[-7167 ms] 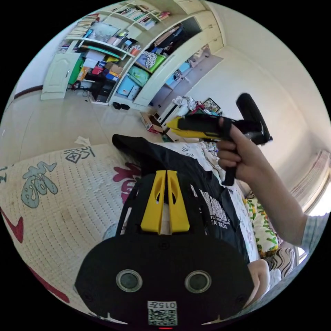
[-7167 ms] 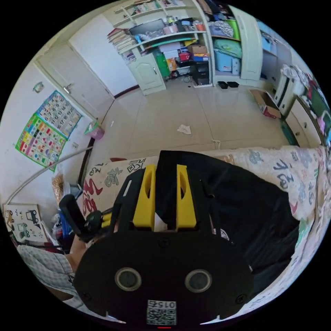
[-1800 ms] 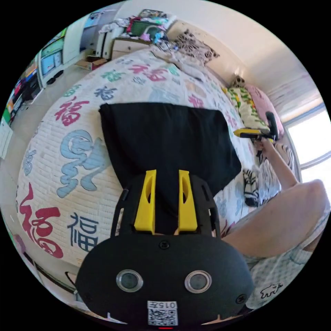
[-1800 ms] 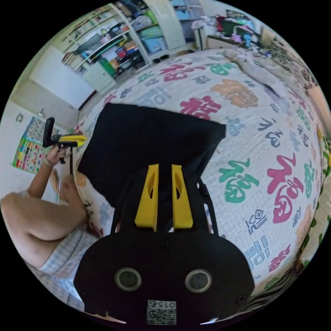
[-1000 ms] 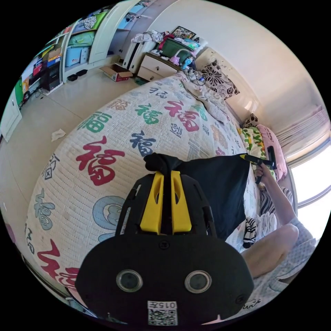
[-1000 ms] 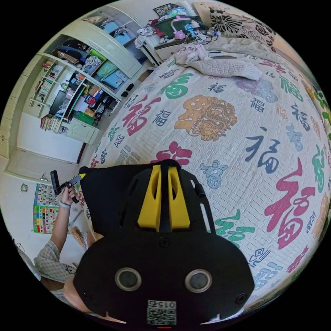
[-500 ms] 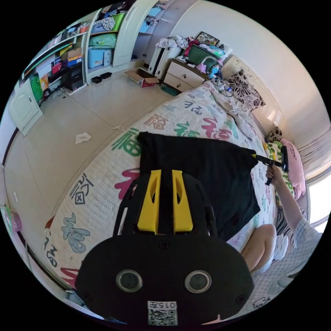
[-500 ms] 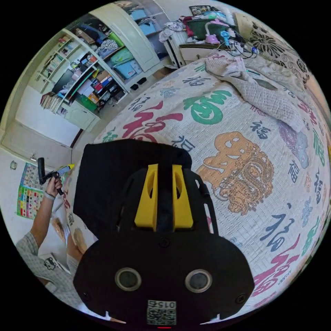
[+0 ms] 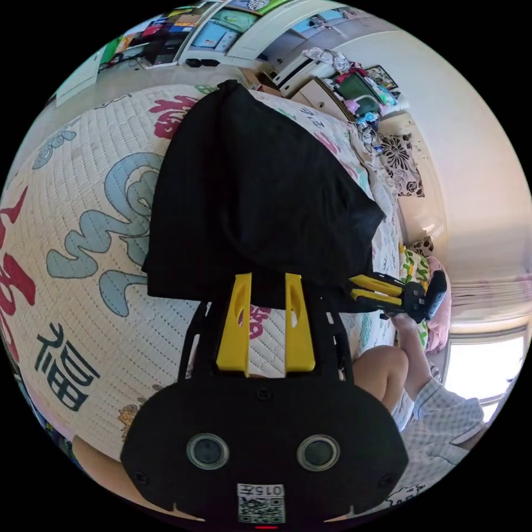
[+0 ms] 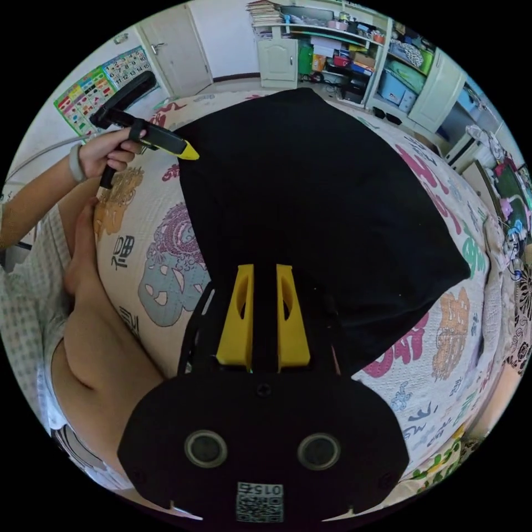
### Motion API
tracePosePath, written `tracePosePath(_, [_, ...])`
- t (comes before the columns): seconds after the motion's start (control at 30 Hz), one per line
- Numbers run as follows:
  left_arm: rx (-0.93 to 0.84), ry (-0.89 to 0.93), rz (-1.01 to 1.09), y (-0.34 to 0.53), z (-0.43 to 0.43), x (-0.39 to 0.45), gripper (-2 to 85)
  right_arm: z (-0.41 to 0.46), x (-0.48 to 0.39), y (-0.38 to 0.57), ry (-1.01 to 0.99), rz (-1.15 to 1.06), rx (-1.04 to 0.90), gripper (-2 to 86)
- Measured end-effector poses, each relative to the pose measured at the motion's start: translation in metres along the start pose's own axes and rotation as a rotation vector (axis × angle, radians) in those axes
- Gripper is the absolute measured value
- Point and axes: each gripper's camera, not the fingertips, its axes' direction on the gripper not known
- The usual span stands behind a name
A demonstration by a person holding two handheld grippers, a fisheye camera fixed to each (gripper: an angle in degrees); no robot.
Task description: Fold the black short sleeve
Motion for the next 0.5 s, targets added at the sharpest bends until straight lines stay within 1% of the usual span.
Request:
tracePosePath(0.03, [-0.012, -0.017, 0.002, -0.003, 0.001, 0.001, 6.4, 0.002, 0.001, -0.006, 0.01, 0.022, -0.001, 3.4])
tracePosePath(0.07, [-0.048, -0.018, -0.005, -0.005, 0.003, 0.001, 2.6, 0.003, 0.002, -0.012, -0.014, 0.032, 0.002, 0.9])
tracePosePath(0.1, [-0.063, -0.013, -0.013, -0.006, 0.003, 0.001, 0.7, 0.003, 0.003, -0.014, -0.025, 0.038, 0.003, 0.6])
tracePosePath(0.17, [-0.076, -0.122, 0.016, -0.005, -0.004, 0.01, -0.3, 0.003, 0.005, -0.021, -0.058, 0.067, 0.016, -0.4])
tracePosePath(0.23, [-0.068, -0.141, 0.032, -0.001, -0.014, 0.015, -0.5, 0.001, 0.001, -0.026, -0.053, 0.059, 0.029, -0.7])
tracePosePath(0.33, [-0.023, -0.098, 0.017, 0.004, -0.027, 0.015, -0.1, 0.001, -0.008, -0.035, -0.008, 0.038, 0.049, -0.8])
tracePosePath(0.4, [-0.026, -0.073, -0.031, 0.004, -0.025, 0.01, 0.9, 0.005, -0.009, -0.042, 0.0, 0.042, 0.05, -0.8])
tracePosePath(0.47, [0.013, -0.03, -0.109, 0.004, -0.017, 0.003, 5.5, 0.011, -0.011, -0.055, 0.002, 0.052, 0.042, -0.8])
tracePosePath(0.5, [0.027, -0.02, -0.129, 0.005, -0.015, 0.002, 5.9, 0.013, -0.011, -0.058, 0.006, 0.052, 0.04, -0.8])
